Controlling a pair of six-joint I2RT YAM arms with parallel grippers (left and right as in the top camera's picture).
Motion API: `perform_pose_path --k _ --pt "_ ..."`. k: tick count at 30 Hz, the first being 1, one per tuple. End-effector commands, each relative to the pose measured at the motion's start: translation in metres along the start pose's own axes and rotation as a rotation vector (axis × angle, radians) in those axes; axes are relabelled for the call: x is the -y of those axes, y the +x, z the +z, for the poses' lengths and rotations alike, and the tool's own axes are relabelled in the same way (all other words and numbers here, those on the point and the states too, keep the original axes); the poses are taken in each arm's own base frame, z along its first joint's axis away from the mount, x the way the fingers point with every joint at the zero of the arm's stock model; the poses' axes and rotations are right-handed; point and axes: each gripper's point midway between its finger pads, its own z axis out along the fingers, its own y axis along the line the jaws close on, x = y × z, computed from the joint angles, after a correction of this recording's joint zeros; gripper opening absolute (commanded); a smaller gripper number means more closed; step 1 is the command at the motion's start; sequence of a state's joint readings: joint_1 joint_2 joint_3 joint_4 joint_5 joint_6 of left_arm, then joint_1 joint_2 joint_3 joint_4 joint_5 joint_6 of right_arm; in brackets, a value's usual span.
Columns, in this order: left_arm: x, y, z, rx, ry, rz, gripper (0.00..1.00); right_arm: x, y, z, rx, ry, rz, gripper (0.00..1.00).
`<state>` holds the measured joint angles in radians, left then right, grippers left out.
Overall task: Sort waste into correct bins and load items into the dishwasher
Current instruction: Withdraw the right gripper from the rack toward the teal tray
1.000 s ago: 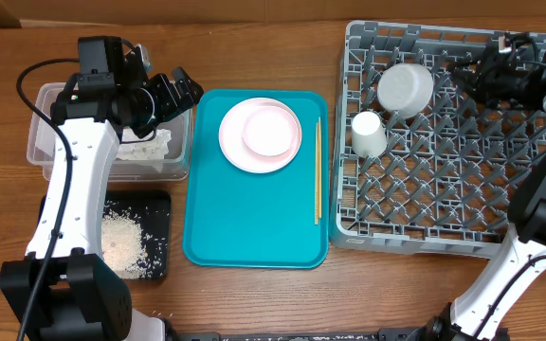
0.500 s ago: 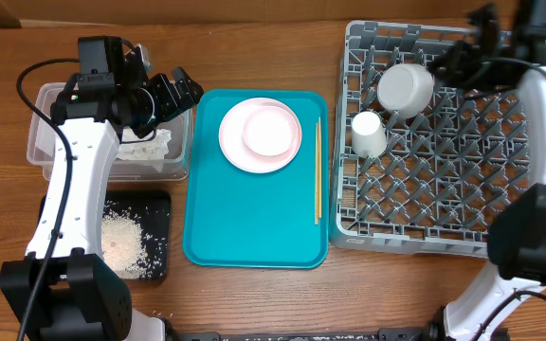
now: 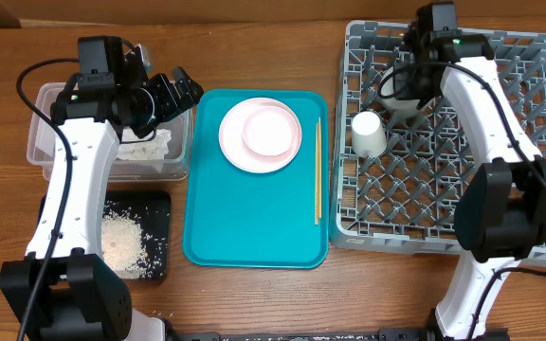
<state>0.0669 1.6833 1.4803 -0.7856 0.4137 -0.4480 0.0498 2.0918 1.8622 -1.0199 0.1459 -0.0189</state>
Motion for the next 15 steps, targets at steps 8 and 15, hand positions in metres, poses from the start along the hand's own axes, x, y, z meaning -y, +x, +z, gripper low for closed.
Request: perform_pose_path --k 8,15 --pt "0.008 -0.008 -0.008 0.03 0.008 0.022 1.0 0.025 -0.013 -0.031 0.042 0.01 0.13 0.09" --pt "0.008 -0.008 -0.008 0.03 0.008 0.022 1.0 -0.059 -0.017 -0.091 0.081 -0.334 0.049 0.25"
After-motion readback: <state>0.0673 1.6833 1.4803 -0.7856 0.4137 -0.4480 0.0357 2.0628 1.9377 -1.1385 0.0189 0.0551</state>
